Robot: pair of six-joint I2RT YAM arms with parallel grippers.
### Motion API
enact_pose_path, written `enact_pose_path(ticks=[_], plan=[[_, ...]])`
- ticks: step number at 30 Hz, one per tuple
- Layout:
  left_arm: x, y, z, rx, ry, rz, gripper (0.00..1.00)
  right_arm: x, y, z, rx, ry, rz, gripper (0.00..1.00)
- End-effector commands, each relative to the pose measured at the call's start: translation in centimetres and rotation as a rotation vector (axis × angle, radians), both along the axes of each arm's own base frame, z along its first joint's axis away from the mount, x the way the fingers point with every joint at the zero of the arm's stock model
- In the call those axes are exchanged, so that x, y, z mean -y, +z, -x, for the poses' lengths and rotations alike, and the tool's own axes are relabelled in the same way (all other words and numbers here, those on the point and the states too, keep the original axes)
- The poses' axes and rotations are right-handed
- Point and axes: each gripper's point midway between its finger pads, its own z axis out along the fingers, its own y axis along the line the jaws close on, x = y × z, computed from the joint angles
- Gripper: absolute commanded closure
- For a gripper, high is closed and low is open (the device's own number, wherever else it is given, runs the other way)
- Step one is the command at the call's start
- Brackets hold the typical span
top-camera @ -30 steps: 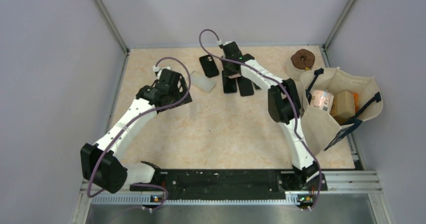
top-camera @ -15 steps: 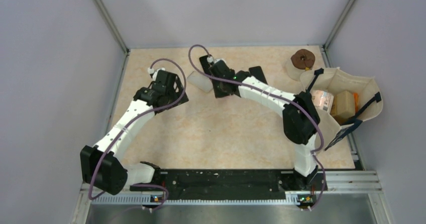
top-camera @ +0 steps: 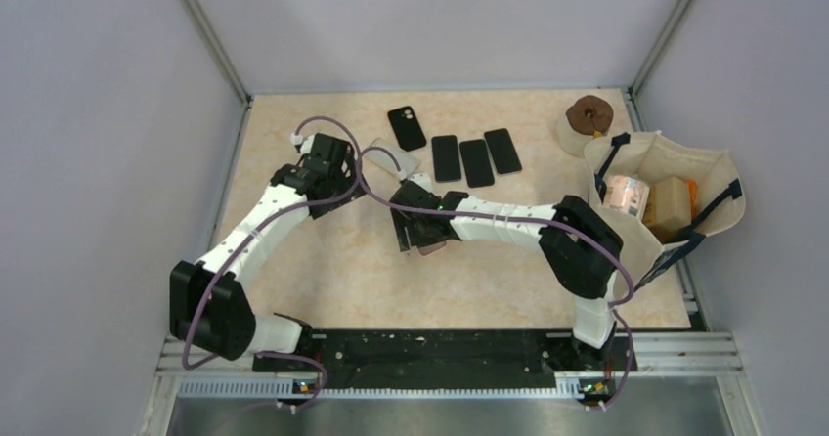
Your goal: Put the phone into the phone case
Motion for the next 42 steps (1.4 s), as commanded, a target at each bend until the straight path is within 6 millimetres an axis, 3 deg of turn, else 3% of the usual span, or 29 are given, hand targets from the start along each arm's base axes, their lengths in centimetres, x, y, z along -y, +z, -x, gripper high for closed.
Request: enact_pose_path(ticks=[1, 4, 8, 12, 16, 19, 22, 29, 42], plan=[[0.4, -0.3, -3.0, 0.037, 0.103, 0.062, 0.08, -1.9, 7.6, -2.0, 0.130, -0.004, -0.224, 0.20], [0.9, -1.3, -5.5, 0.015, 0.154, 0.077, 0.13, -0.5, 10.3, -4.0, 0.150, -0.042, -0.291, 0.16], [2.9, -1.9, -8.4, -0.032, 0.134, 0.110, 0.18, 4.9, 11.7, -9.6, 0.194, -0.181, -0.275, 0.17], [4.5, -2.8, -9.1, -0.053, 0.095, 0.155, 0.20, 11.4, 10.4, -16.3, 0.215, -0.308, -0.186, 0.19], [4.4, -3.3, -8.4, -0.069, 0.063, 0.146, 0.19, 17.9, 8.5, -21.2, 0.227, -0.427, -0.125, 0.18], [4.4, -3.2, -7.8, -0.072, 0.037, 0.146, 0.18, 21.1, 7.2, -24.2, 0.231, -0.471, -0.093, 0.16], [4.6, -3.0, -7.1, -0.074, 0.015, 0.159, 0.18, 22.4, 5.1, -26.3, 0.204, -0.481, -0.055, 0.14], [4.3, -1.7, -6.3, -0.051, -0.015, 0.153, 0.18, 22.9, 1.7, -27.6, 0.138, -0.446, 0.038, 0.11], [4.2, -0.7, -6.0, -0.029, -0.021, 0.158, 0.18, 23.9, -2.2, -25.1, 0.024, -0.428, 0.123, 0.11]])
